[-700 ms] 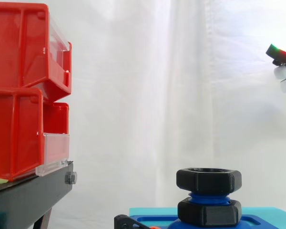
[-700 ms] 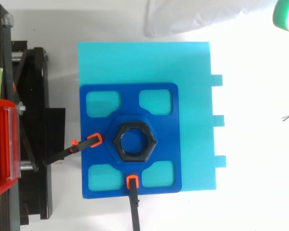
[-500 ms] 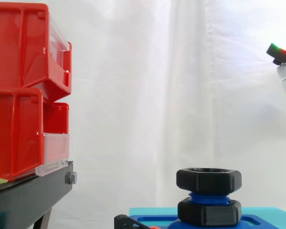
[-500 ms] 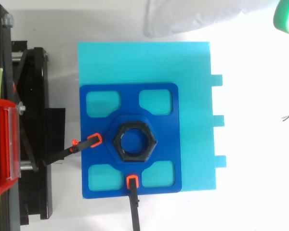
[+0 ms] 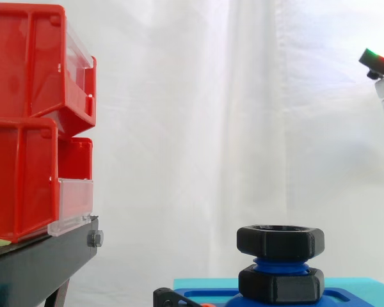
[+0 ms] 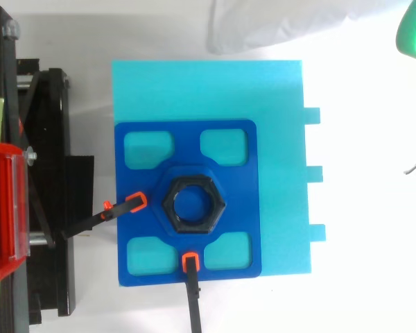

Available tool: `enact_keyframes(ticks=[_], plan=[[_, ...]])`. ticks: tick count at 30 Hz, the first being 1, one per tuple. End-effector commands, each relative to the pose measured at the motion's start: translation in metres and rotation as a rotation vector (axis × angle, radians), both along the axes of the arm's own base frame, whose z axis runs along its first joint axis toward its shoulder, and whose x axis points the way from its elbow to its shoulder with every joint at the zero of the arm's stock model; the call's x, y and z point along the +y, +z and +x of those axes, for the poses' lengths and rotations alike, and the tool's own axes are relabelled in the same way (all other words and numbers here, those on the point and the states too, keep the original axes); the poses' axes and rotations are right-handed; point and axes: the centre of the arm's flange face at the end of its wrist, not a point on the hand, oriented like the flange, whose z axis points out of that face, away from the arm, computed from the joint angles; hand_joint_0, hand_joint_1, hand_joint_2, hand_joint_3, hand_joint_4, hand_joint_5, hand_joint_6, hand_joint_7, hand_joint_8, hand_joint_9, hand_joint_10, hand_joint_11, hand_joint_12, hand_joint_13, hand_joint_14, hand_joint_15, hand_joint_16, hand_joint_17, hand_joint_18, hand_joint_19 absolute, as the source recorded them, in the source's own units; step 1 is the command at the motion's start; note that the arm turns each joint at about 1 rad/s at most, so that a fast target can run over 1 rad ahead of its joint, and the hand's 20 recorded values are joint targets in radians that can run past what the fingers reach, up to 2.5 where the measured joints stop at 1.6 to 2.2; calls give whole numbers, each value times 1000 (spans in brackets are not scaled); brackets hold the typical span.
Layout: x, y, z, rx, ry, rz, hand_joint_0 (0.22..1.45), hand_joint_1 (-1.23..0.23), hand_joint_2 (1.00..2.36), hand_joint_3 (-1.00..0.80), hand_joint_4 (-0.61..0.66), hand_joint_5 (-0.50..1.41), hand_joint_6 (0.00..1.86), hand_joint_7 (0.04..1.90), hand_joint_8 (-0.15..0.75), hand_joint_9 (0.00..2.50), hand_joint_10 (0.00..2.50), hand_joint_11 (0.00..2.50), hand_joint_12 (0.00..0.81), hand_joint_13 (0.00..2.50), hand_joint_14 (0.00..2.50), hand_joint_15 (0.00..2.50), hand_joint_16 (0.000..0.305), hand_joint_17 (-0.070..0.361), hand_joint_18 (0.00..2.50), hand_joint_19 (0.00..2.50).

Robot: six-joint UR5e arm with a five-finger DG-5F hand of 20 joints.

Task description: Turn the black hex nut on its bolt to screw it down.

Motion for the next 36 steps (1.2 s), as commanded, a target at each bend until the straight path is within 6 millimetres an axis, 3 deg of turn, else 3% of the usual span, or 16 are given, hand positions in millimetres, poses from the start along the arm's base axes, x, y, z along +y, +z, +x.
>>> enact_keyframes(ticks=[1,15,16,18,19,20,23,36], plan=[[5,5,9,-18,-14,-29,479,-587,1000,-500,127,-215,501,707,262,461,3,149,309,448,0,20,38,86,335,115],[29,-3,60,8,-8,-260,480,-572,1000,-500,137,-213,501,714,269,467,3,175,310,450,0,19,38,85,336,112],[33,-8,74,24,4,-326,480,-572,1000,-500,137,-213,501,712,270,468,4,174,309,449,2,22,38,85,336,104],[35,-11,81,32,9,-354,481,-564,1000,-500,137,-212,501,714,271,467,4,169,309,449,1,19,38,85,333,104],[41,-24,108,53,26,-437,479,-560,1000,-500,137,-211,501,714,271,466,4,169,309,447,0,25,38,85,331,105],[42,-28,117,59,29,-457,478,-558,1000,-500,137,-211,501,713,271,465,3,168,309,445,0,21,38,85,328,97],[45,-33,129,71,38,-490,477,-540,1000,-500,138,-211,501,716,272,459,3,166,309,442,0,20,37,84,322,99],[71,-28,144,51,45,-640,472,-440,1000,-500,145,-204,501,715,274,456,4,162,311,424,0,21,38,86,297,115]])
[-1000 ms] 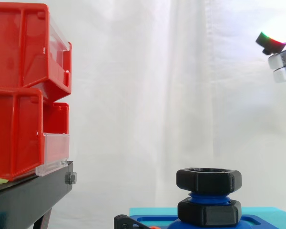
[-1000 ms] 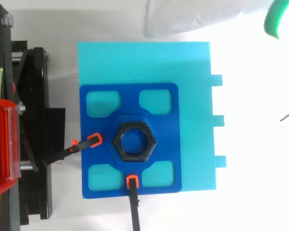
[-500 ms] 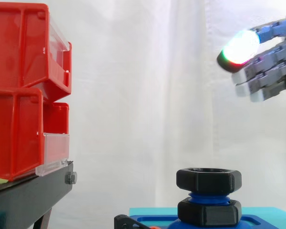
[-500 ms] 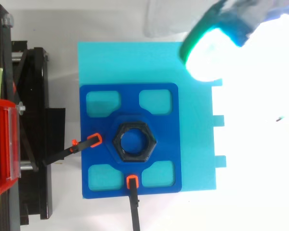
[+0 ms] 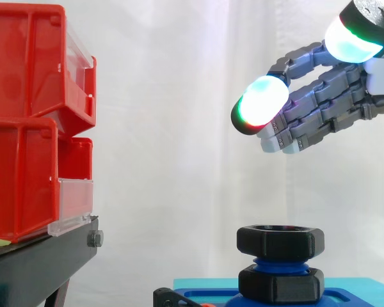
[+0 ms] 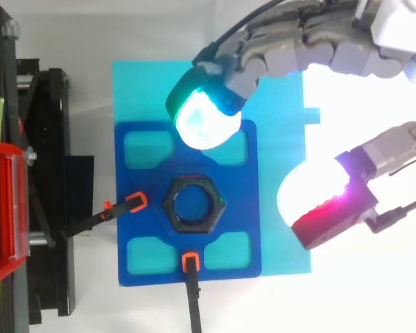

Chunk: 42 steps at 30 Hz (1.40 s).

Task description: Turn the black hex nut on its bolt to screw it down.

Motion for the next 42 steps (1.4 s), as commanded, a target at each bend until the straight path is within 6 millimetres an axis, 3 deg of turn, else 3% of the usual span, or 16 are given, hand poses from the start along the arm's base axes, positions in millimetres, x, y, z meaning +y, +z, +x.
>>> enact_keyframes(ticks=[1,3,4,6,8,10,14,17,24,28,31,36,42], plan=[[11,0,2,-2,6,-48,472,-425,1000,-500,148,-204,501,715,274,456,3,163,310,424,0,22,38,86,296,114],[18,0,4,-2,18,-72,472,-417,1000,-500,146,-203,502,720,274,454,4,157,311,417,0,23,38,85,291,108],[21,-14,10,14,21,-90,471,-412,1000,-500,146,-202,501,720,274,448,3,155,311,412,0,15,38,85,288,115],[23,-16,13,13,23,-96,472,-398,1000,-500,156,-197,502,752,273,436,3,156,311,411,0,18,38,85,279,116],[29,-31,22,26,31,-101,472,-391,1000,-500,167,-187,502,823,273,437,3,157,311,409,0,19,38,85,272,117],[34,-23,26,16,35,-105,475,-391,1000,-500,188,-185,502,912,271,434,3,161,310,403,0,19,38,85,266,111],[45,-20,30,11,50,-121,475,-394,1000,-500,195,-192,502,922,266,406,3,155,312,388,0,21,38,86,243,108],[53,-36,43,38,60,-121,476,-401,1000,-500,200,-194,502,931,265,394,6,157,313,384,0,24,38,85,242,113],[58,-33,57,-3,61,-123,476,-404,1000,-500,198,-194,501,928,265,402,3,165,314,384,0,19,38,85,242,107],[62,-48,64,0,66,-132,476,-404,1000,-500,197,-195,502,927,266,406,3,166,315,388,0,20,38,86,245,112],[64,-48,69,-15,67,-136,476,-404,1000,-500,194,-195,501,922,268,412,3,164,314,388,0,20,38,86,245,107],[68,-63,93,4,71,-158,476,-403,1000,-500,198,-194,502,925,270,413,3,168,315,389,0,24,38,86,247,113],[72,-71,95,21,78,-162,476,-402,1000,-500,203,-187,501,954,271,416,4,161,316,395,1,25,38,86,255,107]])
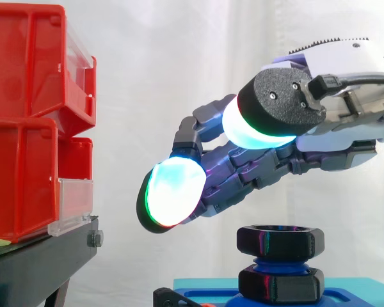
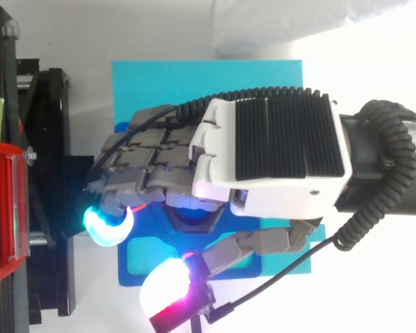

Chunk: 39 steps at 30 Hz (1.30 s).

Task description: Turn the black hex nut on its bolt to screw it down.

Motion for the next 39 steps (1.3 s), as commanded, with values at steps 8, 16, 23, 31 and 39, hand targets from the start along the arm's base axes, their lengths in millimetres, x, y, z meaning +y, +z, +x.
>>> enact_keyframes(ticks=[8,16,23,31,39], plan=[[0,-7,-3,45,14,-51,476,-400,1000,-500,218,-176,501,1021,274,422,4,170,316,403,0,24,38,86,264,90],[3,-9,-5,69,34,-78,478,-395,1000,-500,248,-197,602,915,275,396,6,195,317,390,2,16,38,85,251,56],[3,-8,-5,65,45,-90,475,-388,1000,-500,259,-203,611,887,276,390,5,217,318,392,0,19,38,86,250,53],[2,-7,-3,50,45,-112,476,-386,1000,-500,287,-210,657,819,286,415,5,261,318,407,0,22,38,86,268,40],[-6,-6,-3,42,64,-136,476,-386,1000,-500,298,-221,708,741,296,429,8,292,319,423,0,33,38,86,286,26]])
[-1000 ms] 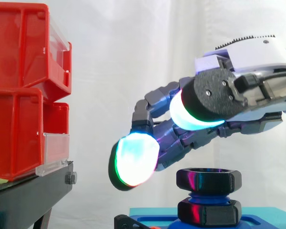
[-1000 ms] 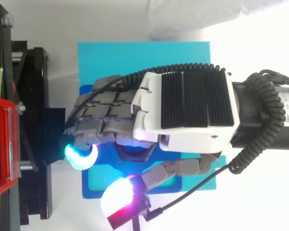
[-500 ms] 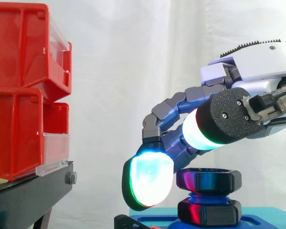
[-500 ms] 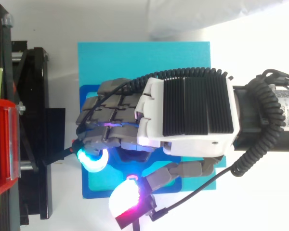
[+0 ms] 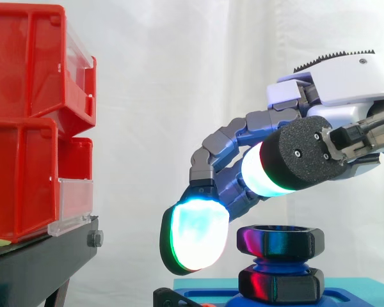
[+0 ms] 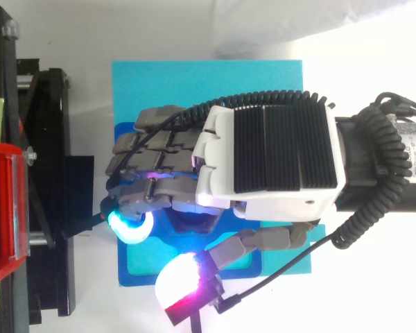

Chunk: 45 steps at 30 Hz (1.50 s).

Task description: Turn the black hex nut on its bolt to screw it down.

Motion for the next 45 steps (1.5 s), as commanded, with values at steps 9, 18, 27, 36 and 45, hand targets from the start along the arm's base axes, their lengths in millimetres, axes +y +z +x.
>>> enact_keyframes(ticks=[9,18,27,36,45], plan=[[-11,0,-2,2,34,-63,477,-386,1000,-500,306,-225,730,708,303,441,8,312,320,439,2,35,38,85,306,23],[-13,0,-2,-5,70,-78,477,-388,1000,-500,306,-224,730,710,303,446,6,315,321,460,0,51,38,86,322,31],[-16,0,-3,-4,84,-127,479,-355,1000,-500,307,-223,731,703,303,448,6,314,321,468,0,57,38,86,332,39],[-29,-1,-7,11,96,-154,481,-343,1000,-500,312,-223,731,706,305,451,6,315,322,475,3,67,38,85,337,39],[-46,-1,-9,15,93,-172,481,-338,1000,-500,309,-222,730,704,309,463,6,330,324,489,2,71,38,85,342,45]])
